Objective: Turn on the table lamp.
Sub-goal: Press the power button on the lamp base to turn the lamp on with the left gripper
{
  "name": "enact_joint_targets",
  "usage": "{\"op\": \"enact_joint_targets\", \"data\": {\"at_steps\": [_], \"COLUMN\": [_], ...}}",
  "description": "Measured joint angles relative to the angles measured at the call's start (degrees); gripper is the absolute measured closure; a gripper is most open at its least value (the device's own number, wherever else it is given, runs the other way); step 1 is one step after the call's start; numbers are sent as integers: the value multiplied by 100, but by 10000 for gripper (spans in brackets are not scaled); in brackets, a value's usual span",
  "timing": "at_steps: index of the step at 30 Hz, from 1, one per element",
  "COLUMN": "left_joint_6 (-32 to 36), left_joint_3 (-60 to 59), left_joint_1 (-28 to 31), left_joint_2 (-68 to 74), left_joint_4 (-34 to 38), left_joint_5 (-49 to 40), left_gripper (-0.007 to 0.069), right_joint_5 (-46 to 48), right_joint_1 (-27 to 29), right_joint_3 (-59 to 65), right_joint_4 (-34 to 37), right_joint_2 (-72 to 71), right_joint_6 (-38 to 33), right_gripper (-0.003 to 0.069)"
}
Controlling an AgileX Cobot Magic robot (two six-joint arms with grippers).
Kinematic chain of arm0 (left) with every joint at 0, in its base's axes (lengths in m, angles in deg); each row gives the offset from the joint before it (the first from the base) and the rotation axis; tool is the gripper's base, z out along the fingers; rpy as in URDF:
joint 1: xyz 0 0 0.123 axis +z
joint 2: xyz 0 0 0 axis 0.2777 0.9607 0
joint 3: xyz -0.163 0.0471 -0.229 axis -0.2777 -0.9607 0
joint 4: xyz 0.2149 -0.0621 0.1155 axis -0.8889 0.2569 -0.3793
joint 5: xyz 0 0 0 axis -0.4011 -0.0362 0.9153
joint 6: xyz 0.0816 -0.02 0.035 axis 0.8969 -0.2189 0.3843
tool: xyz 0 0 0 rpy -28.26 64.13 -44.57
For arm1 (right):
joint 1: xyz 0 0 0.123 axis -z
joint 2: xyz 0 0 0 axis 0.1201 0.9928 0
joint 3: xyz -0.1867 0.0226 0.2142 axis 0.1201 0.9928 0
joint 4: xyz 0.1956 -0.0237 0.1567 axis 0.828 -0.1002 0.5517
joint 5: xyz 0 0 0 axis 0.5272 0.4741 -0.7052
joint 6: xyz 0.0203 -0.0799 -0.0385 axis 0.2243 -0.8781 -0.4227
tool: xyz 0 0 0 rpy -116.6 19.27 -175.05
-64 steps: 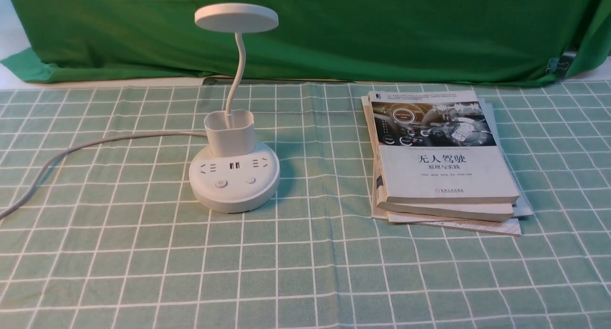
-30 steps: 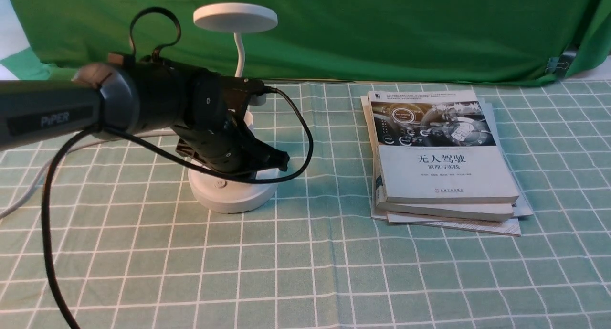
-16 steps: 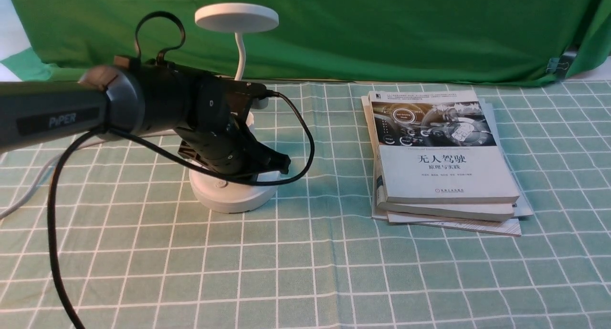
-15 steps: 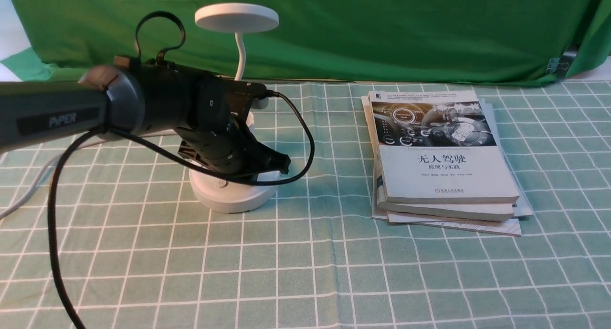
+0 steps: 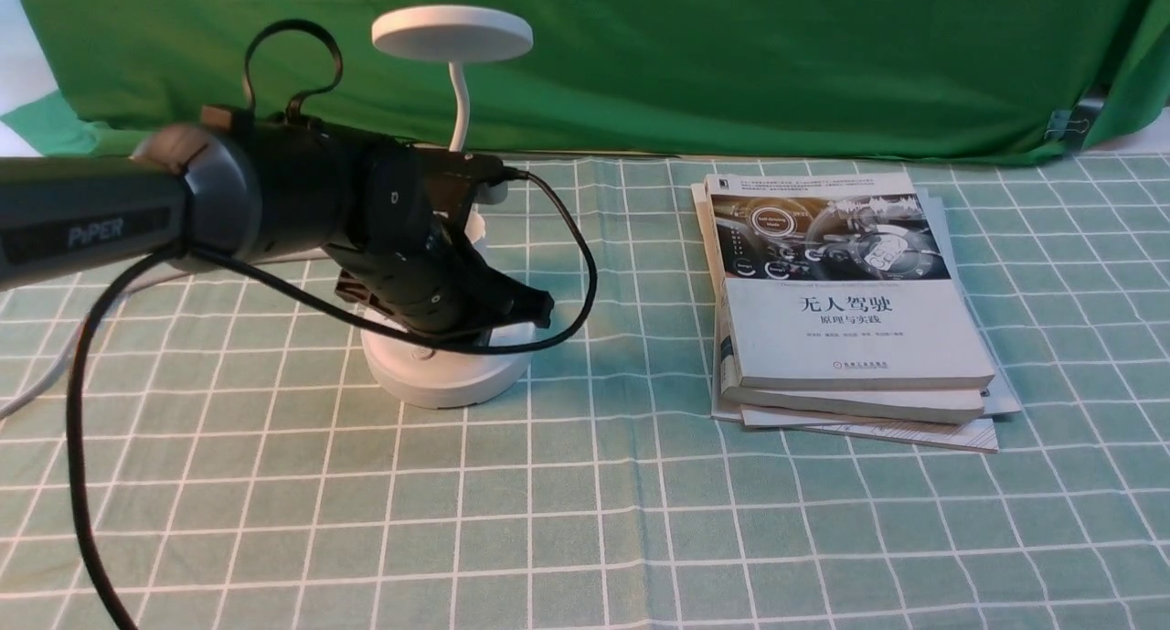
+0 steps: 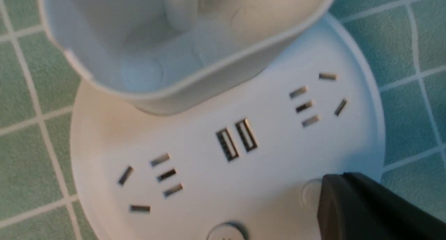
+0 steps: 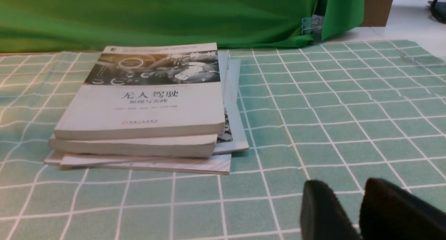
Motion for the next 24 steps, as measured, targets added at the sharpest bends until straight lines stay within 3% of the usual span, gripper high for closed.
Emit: {"op": "enact_joint_targets", "data": {"at_steps": [24], "left_joint_6": [-5], "left_joint_3": [64], "left_joint_1": [0], "left_joint_2": [212], "left_joint_4": [-41], "left_joint_5": [186], "left_gripper": [624], "right_joint_5": [0], "right_joint_1": [0], "right_joint_3": [0], "right_joint_4": [0], "right_joint_2": [0], "right_joint_6": [0], "right_gripper": [420]}}
